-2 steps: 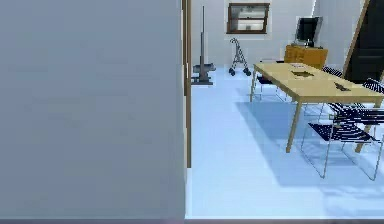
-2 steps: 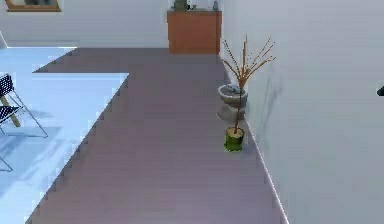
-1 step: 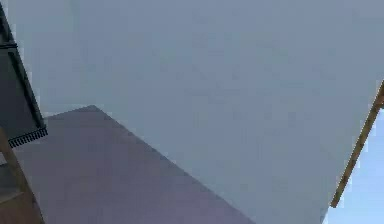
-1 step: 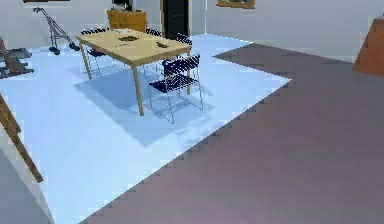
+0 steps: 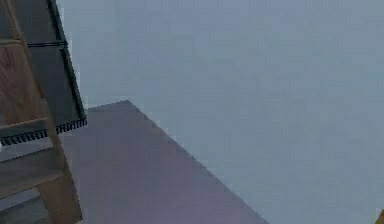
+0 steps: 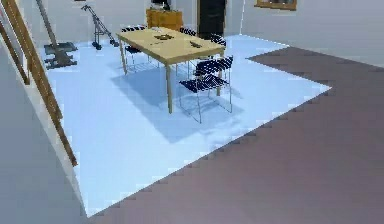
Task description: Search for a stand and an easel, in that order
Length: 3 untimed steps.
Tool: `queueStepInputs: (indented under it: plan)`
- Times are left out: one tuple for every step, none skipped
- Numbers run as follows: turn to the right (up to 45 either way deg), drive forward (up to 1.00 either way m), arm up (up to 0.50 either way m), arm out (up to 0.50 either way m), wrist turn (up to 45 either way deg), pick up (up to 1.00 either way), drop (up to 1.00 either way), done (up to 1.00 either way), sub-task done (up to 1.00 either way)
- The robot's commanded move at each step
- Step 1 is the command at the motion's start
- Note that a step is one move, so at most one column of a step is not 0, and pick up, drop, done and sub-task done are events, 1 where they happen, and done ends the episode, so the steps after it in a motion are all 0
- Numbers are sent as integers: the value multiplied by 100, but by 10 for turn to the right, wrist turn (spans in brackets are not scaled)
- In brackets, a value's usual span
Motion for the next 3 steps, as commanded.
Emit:
queueStepInputs:
  plan:
    - [0,25,0,0,0,0,0,0,0]
    - [450,0,0,0,0,0,0,0,0]
    - [150,0,0,0,0,0,0,0,0]
